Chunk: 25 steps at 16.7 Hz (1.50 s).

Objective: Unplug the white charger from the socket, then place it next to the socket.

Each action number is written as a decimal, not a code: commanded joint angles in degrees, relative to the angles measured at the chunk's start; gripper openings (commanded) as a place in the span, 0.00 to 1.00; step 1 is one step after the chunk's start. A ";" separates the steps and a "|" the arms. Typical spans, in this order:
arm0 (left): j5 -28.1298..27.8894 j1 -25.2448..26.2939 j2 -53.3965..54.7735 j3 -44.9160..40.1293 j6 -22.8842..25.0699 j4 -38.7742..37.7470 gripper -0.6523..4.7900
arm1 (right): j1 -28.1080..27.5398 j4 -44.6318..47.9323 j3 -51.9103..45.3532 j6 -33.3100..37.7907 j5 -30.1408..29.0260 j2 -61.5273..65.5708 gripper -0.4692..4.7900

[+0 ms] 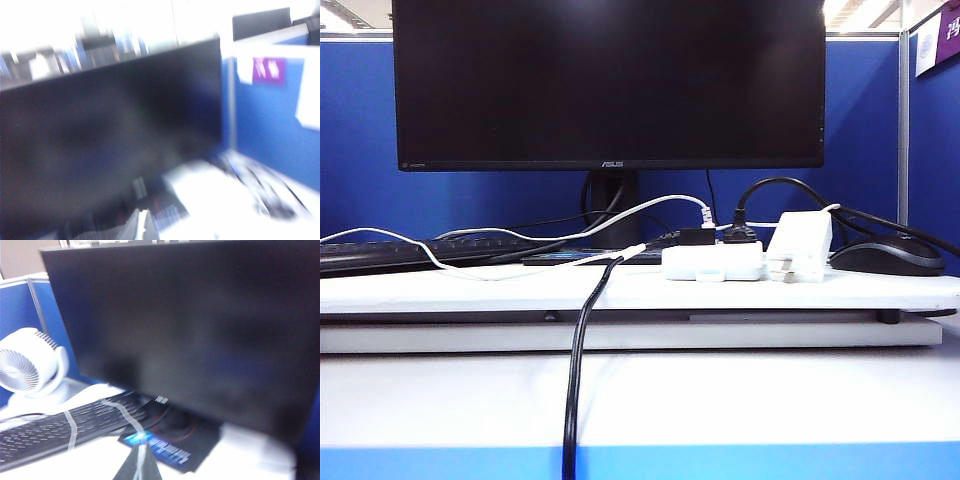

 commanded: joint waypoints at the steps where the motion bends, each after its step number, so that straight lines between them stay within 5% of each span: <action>1: -3.15 -0.07 -7.10 -3.74 -4.17 -10.58 0.11 | 0.02 1.11 -3.08 -2.84 0.96 -2.95 0.09; 4: -3.15 -0.07 -19.50 -20.28 -7.15 -7.63 0.11 | 0.02 6.93 -16.85 -2.78 0.70 -10.71 0.09; 7: -1.79 -0.07 -27.82 -37.88 -10.49 4.94 0.11 | 0.00 14.29 -33.59 -2.25 0.74 -20.20 0.09; 14: 2.10 -0.07 -25.88 -64.22 -11.15 29.62 0.11 | -0.02 16.52 -60.76 2.01 7.69 -31.95 0.09; 25: 2.27 -0.04 -10.88 -80.50 -10.43 49.55 0.11 | -0.02 22.21 -75.45 2.29 9.31 -32.35 0.09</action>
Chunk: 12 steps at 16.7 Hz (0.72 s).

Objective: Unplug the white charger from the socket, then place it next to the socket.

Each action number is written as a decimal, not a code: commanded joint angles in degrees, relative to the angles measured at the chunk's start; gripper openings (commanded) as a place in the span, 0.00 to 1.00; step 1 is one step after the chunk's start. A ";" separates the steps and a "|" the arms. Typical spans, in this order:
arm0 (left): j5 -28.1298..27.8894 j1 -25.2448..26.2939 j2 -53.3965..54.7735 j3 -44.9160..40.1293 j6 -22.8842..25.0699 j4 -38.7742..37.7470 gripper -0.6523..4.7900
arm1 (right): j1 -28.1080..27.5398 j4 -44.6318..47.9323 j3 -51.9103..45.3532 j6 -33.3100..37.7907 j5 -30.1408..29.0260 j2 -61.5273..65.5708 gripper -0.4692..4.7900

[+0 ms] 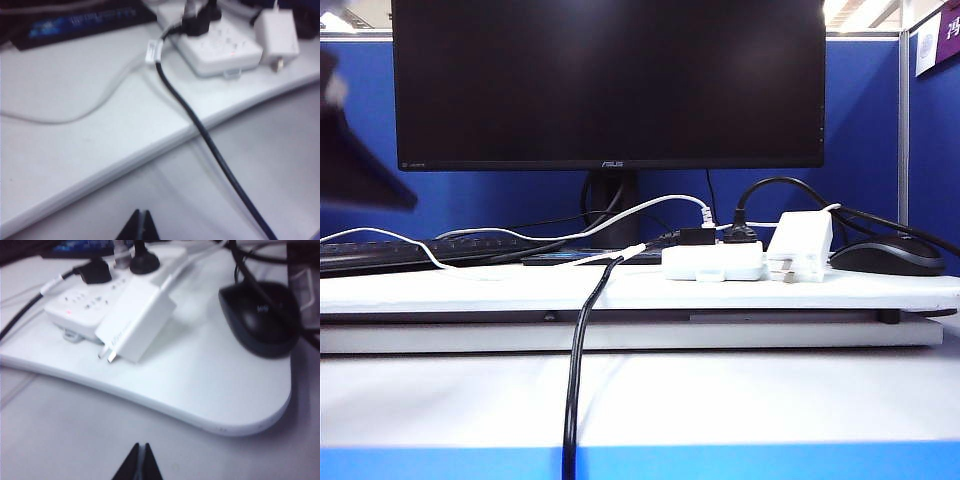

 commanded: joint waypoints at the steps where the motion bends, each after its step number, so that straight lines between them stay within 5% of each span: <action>1: 0.20 -0.04 3.37 -0.66 1.75 4.61 0.11 | -0.02 1.03 -2.43 0.09 -0.09 -0.04 0.09; 6: 2.45 -0.04 10.51 -0.96 3.78 10.27 0.11 | -0.02 1.01 -6.01 0.09 -0.09 -0.04 0.09; 12: 5.20 -0.04 15.13 -0.96 4.33 5.92 0.11 | -0.02 0.61 -6.97 0.07 0.13 -0.07 0.09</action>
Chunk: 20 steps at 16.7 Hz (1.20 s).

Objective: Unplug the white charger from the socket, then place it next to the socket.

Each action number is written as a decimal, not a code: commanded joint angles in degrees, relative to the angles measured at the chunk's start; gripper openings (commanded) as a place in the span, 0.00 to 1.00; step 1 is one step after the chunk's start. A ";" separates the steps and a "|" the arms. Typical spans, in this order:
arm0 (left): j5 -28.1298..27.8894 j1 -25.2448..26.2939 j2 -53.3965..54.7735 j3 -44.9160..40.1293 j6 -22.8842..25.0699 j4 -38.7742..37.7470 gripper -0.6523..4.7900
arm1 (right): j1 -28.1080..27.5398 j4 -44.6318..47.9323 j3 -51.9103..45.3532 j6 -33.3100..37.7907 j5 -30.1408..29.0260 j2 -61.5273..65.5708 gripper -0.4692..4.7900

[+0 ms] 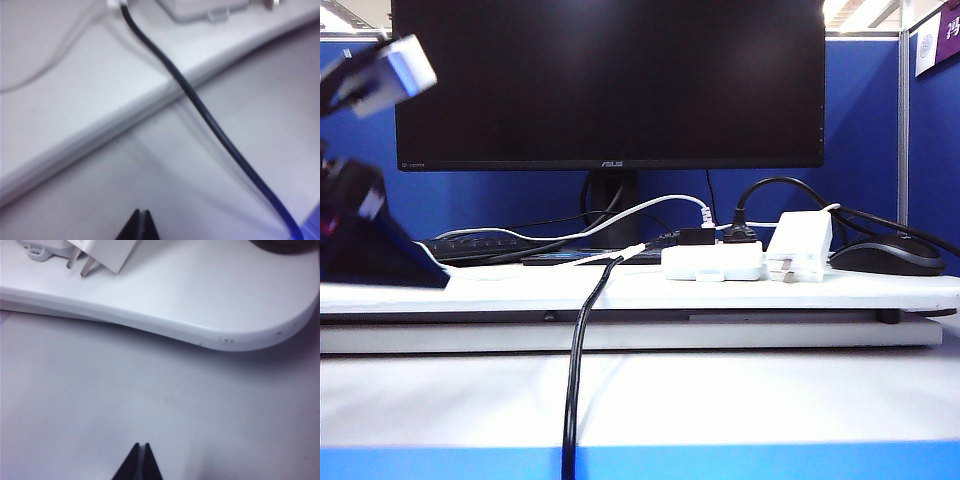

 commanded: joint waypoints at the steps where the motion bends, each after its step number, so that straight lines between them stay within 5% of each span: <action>1: 1.36 -0.04 0.20 0.04 0.26 -3.26 0.11 | -0.02 1.14 0.33 0.07 0.09 0.00 0.09; 9: 3.80 -0.07 -0.68 -0.26 -0.07 -1.86 0.11 | -0.02 1.16 0.33 0.07 0.11 0.00 0.09; 13: -0.96 0.39 -11.87 -2.84 -0.20 -1.81 0.11 | -0.04 0.92 0.33 0.07 0.13 -0.11 0.09; 20: 0.55 17.79 -28.48 -8.22 -0.39 -4.50 0.11 | -0.02 1.18 0.33 0.07 0.09 -0.09 0.09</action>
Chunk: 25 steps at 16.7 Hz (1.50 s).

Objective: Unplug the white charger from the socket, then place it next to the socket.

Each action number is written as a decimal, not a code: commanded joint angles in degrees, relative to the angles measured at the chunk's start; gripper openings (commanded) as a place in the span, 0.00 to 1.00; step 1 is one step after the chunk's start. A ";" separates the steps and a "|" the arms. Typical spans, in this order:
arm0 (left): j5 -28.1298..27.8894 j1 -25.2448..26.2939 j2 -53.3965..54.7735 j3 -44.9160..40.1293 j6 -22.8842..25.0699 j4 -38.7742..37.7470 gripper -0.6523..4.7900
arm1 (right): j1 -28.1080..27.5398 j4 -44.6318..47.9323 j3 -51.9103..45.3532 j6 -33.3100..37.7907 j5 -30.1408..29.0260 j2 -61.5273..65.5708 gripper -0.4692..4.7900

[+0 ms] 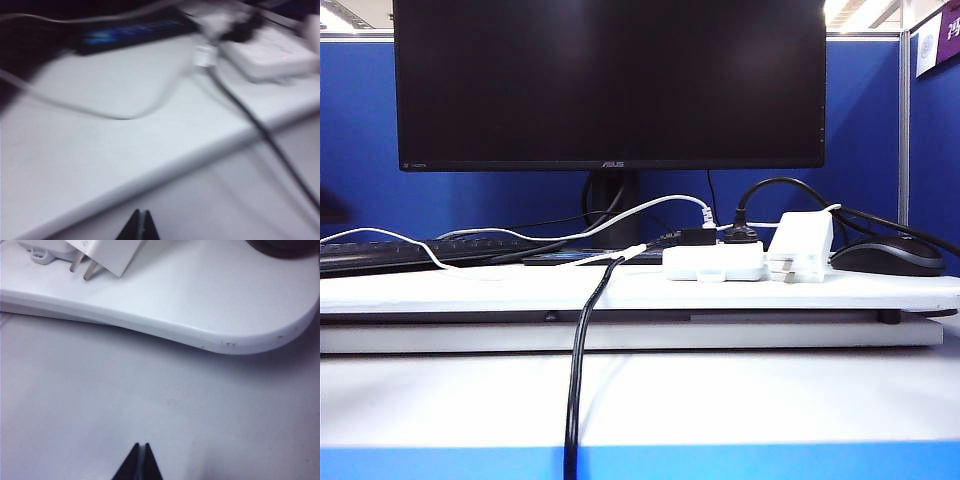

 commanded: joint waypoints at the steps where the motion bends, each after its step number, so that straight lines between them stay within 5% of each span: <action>1: 0.39 6.58 -5.97 -2.25 -0.20 0.11 0.11 | -0.02 0.87 0.28 0.09 0.11 -0.02 0.09; 10: -0.17 18.23 -24.30 -4.28 0.07 -20.70 0.11 | -0.02 0.87 0.28 0.09 0.09 0.00 0.09; 25: -1.14 20.13 -27.43 -4.28 -0.17 -20.37 0.11 | -0.02 0.85 0.26 0.09 0.09 -0.02 0.09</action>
